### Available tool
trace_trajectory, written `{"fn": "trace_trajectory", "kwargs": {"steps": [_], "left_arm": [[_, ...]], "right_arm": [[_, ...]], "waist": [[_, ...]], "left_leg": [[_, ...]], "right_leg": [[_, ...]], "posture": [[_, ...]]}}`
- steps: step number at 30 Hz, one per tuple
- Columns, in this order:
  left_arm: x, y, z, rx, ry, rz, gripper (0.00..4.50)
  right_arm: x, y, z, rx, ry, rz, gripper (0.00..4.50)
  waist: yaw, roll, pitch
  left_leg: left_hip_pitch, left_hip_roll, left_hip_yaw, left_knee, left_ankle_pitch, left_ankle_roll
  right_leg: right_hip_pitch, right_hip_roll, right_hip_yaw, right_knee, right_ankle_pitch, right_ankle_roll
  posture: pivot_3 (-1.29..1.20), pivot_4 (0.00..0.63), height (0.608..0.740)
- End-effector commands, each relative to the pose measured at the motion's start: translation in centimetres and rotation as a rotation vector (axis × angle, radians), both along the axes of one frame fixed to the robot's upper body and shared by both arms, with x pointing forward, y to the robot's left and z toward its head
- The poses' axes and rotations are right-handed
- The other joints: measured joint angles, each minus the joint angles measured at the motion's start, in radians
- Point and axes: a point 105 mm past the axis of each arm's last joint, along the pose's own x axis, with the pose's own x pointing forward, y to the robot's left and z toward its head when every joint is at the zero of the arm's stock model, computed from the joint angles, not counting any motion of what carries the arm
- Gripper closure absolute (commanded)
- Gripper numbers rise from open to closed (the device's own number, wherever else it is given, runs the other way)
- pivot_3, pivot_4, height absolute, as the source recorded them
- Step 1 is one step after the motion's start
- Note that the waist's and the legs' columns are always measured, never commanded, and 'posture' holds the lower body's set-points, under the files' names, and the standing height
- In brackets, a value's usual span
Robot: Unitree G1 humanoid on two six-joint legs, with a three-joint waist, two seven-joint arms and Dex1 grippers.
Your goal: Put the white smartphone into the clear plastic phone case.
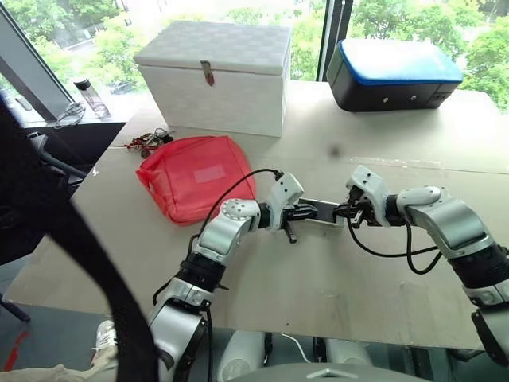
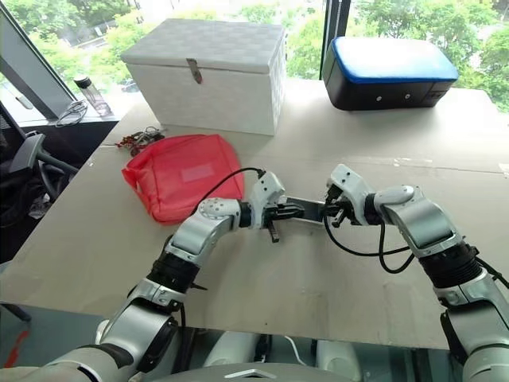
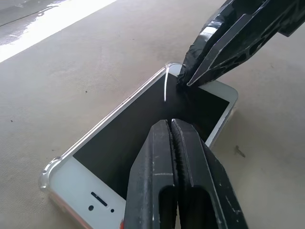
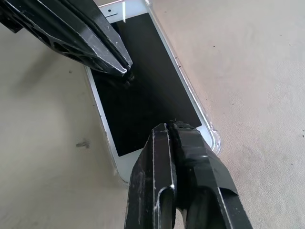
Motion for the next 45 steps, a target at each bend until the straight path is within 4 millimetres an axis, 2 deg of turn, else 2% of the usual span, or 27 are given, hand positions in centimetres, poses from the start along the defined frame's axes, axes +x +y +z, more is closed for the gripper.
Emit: {"fn": "trace_trajectory", "kwargs": {"steps": [1, 5, 7, 9, 12, 14, 16, 19, 21, 23, 24, 26, 27, 29, 31, 32, 34, 35, 37, 39, 42, 45], "left_arm": [[-0.3, -0.2, -0.1, 0.012, 0.004, -0.001, 4.43], [-0.2, -0.3, -0.3, 0.022, 0.012, 0.002, 4.43], [-0.1, -0.2, -0.3, 0.027, 0.013, 0.001, 4.43], [0.0, -0.1, -0.3, 0.031, 0.014, 0.002, 4.43], [0.0, -0.1, -0.4, 0.03, 0.016, 0.003, 4.43], [0.0, -0.2, -0.3, 0.021, 0.011, 0.004, 4.43], [0.1, -0.3, 0.5, -0.019, -0.03, 0.007, 4.43], [0.2, 0.2, 2.9, -0.133, -0.131, 0.027, 4.43], [-0.4, 0.9, 4.4, -0.209, -0.176, 0.038, 4.43], [-1.1, 2.1, 5.8, -0.285, -0.219, 0.059, 4.5], [-1.4, 2.8, 6.3, -0.323, -0.213, 0.078, 4.08], [-2.1, 4.3, 7.3, -0.39, -0.198, 0.103, 3.87], [-2.4, 5.1, 7.6, -0.403, -0.2, 0.121, 3.3], [-3.2, 6.9, 8.0, -0.405, -0.201, 0.154, 2.6], [-4.1, 8.2, 8.2, -0.397, -0.193, 0.178, 1.45], [-4.7, 8.8, 8.2, -0.392, -0.186, 0.185, 1.02], [-5.6, 10.0, 7.9, -0.358, -0.191, 0.221, 0.24], [-6.0, 10.6, 7.8, -0.344, -0.199, 0.236, 0.05], [-7.0, 11.7, 6.6, -0.295, -0.185, 0.259, 0.05], [-8.2, 12.9, 5.3, -0.28, -0.098, 0.294, 0.05], [-8.4, 14.2, 4.8, -0.25, -0.101, 0.356, 0.05], [-8.8, 14.6, 4.0, -0.193, -0.091, 0.356, 0.05]], "right_arm": [[-2.4, -2.0, -6.8, -0.126, 0.24, -0.053, 4.5], [-2.1, -2.7, -7.1, -0.134, 0.223, -0.067, 4.5], [-0.7, -1.4, -4.5, 0.022, 0.101, -0.072, 4.5], [-0.7, -0.8, -1.9, 0.152, 0.035, -0.059, 4.5], [-2.3, -1.3, -2.0, 0.112, 0.035, -0.007, 4.5], [-2.3, -1.4, -2.1, 0.105, -0.008, -0.02, 4.5], [-1.5, -1.3, -0.3, 0.209, -0.125, -0.066, 4.5], [-0.3, -2.2, 3.7, 0.412, -0.342, -0.2, 4.5], [-1.0, -3.5, 4.8, 0.482, -0.376, -0.277, 4.5], [-2.9, -4.5, 4.7, 0.427, -0.414, -0.264, 3.92], [-4.2, -4.8, 4.0, 0.376, -0.404, -0.231, 3.43], [-6.4, -5.7, 2.5, 0.283, -0.37, -0.196, 2.84], [-7.1, -6.3, 2.3, 0.268, -0.372, -0.215, 2.24], [-8.4, -7.4, 2.5, 0.271, -0.39, -0.267, 1.53], [-9.5, -8.3, 2.8, 0.268, -0.413, -0.301, 0.41], [-10.0, -8.7, 3.0, 0.26, -0.427, -0.319, 0.02], [-10.9, -9.4, 3.2, 0.244, -0.447, -0.351, 0.0], [-11.1, -9.7, 3.3, 0.242, -0.456, -0.371, 0.0], [-11.8, -9.8, 3.2, 0.261, -0.444, -0.397, 0.0], [-12.6, -9.8, 2.8, 0.26, -0.44, -0.426, 0.0], [-14.0, -10.1, 2.2, 0.226, -0.447, -0.448, 0.0], [-14.7, -10.6, 1.5, 0.218, -0.454, -0.487, 0.0]], "waist": [[0.0, -0.003, -0.005], [-0.001, -0.005, -0.009], [0.001, -0.006, -0.01], [0.003, -0.004, -0.009], [0.004, -0.001, -0.008], [0.006, -0.001, -0.008], [0.007, -0.001, -0.008], [0.003, 0.004, -0.002], [0.004, 0.012, 0.005], [0.017, 0.013, 0.006], [0.019, 0.013, 0.006], [0.027, 0.014, 0.006], [0.027, 0.014, 0.007], [0.023, 0.015, 0.007], [0.018, 0.016, 0.009], [0.019, 0.016, 0.009], [0.021, 0.017, 0.009], [0.021, 0.017, 0.009], [0.022, 0.017, 0.009], [0.023, 0.017, 0.009], [0.029, 0.017, 0.01], [0.034, 0.016, 0.01]], "left_leg": [[0.0, 0.0, 0.0, 0.0, 0.0, 0.0], [0.008, 0.001, -0.001, -0.003, 0.0, 0.0], [0.009, 0.001, -0.001, -0.004, -0.001, 0.0], [0.008, 0.002, -0.001, -0.004, -0.001, 0.0], [0.002, 0.001, -0.001, -0.004, -0.001, 0.001], [-0.007, 0.001, -0.001, -0.004, -0.001, 0.001], [-0.009, 0.001, -0.001, -0.005, -0.002, 0.001], [-0.011, 0.001, 0.0, -0.01, -0.001, 0.001], [-0.012, 0.0, 0.0, -0.01, -0.001, 0.001], [-0.017, 0.0, 0.0, -0.01, -0.001, 0.001], [-0.026, 0.0, 0.0, -0.009, 0.002, -0.004], [-0.028, 0.0, 0.0, -0.009, 0.003, -0.005], [-0.028, 0.0, 0.0, -0.01, 0.003, -0.005], [-0.027, 0.0, 0.0, -0.011, 0.003, -0.005], [-0.025, 0.0, 0.001, -0.011, 0.002, -0.004], [-0.023, 0.0, 0.001, -0.01, 0.0, 0.0], [-0.023, -0.001, 0.001, -0.01, 0.0, 0.0], [-0.022, 0.0, 0.001, -0.009, 0.0, 0.0], [-0.02, 0.0, 0.001, -0.01, 0.0, 0.0], [-0.02, 0.0, 0.001, -0.009, 0.0, 0.0], [-0.021, 0.0, 0.001, -0.01, 0.0, 0.0], [-0.022, 0.0, 0.0, -0.009, 0.0, 0.0]], "right_leg": [[0.0, 0.0, 0.0, 0.0, 0.0, 0.0], [0.009, -0.001, 0.0, -0.006, -0.001, -0.003], [0.011, -0.002, 0.0, -0.008, -0.002, -0.004], [0.011, -0.003, 0.0, -0.009, -0.002, -0.004], [0.006, -0.003, 0.0, -0.01, 0.0, -0.001], [-0.003, -0.003, 0.0, -0.009, 0.0, -0.001], [-0.006, -0.003, 0.0, -0.009, 0.0, -0.001], [-0.009, -0.003, 0.001, -0.01, 0.0, 0.0], [-0.01, -0.003, 0.001, -0.01, 0.0, 0.0], [-0.016, -0.003, 0.001, -0.01, 0.0, 0.0], [-0.024, -0.003, 0.0, -0.009, 0.0, 0.0], [-0.026, -0.002, 0.001, -0.009, 0.0, 0.0], [-0.025, -0.002, 0.0, -0.01, 0.0, 0.001], [-0.025, -0.002, 0.002, -0.011, -0.001, 0.001], [-0.024, -0.001, 0.004, -0.011, -0.001, 0.001], [-0.023, -0.001, 0.005, -0.009, -0.001, 0.001], [-0.023, -0.001, 0.005, -0.008, 0.0, 0.001], [-0.022, -0.001, 0.004, -0.007, -0.001, 0.001], [-0.021, -0.001, 0.004, -0.007, -0.001, 0.001], [-0.02, -0.001, 0.004, -0.007, -0.001, 0.001], [-0.021, -0.002, 0.004, -0.008, -0.001, 0.0], [-0.021, -0.002, 0.003, -0.008, -0.001, 0.0]], "posture": [[0.0, 0.15, 0.74], [0.0, 0.15, 0.74], [0.0, 0.15, 0.74], [0.0, 0.15, 0.74], [0.0, 0.15, 0.74], [0.0, 0.15, 0.74], [0.0, 0.15, 0.74], [0.0, 0.15, 0.74], [0.0, 0.15, 0.74], [0.0, 0.15, 0.74], [0.0, 0.15, 0.74], [0.0, 0.15, 0.74], [0.0, 0.15, 0.74], [0.0, 0.15, 0.74], [0.0, 0.15, 0.74], [0.0, 0.15, 0.74], [0.0, 0.15, 0.74], [0.0, 0.15, 0.74], [0.0, 0.15, 0.74], [0.0, 0.15, 0.74], [0.0, 0.15, 0.74], [0.0, 0.15, 0.74]]}}
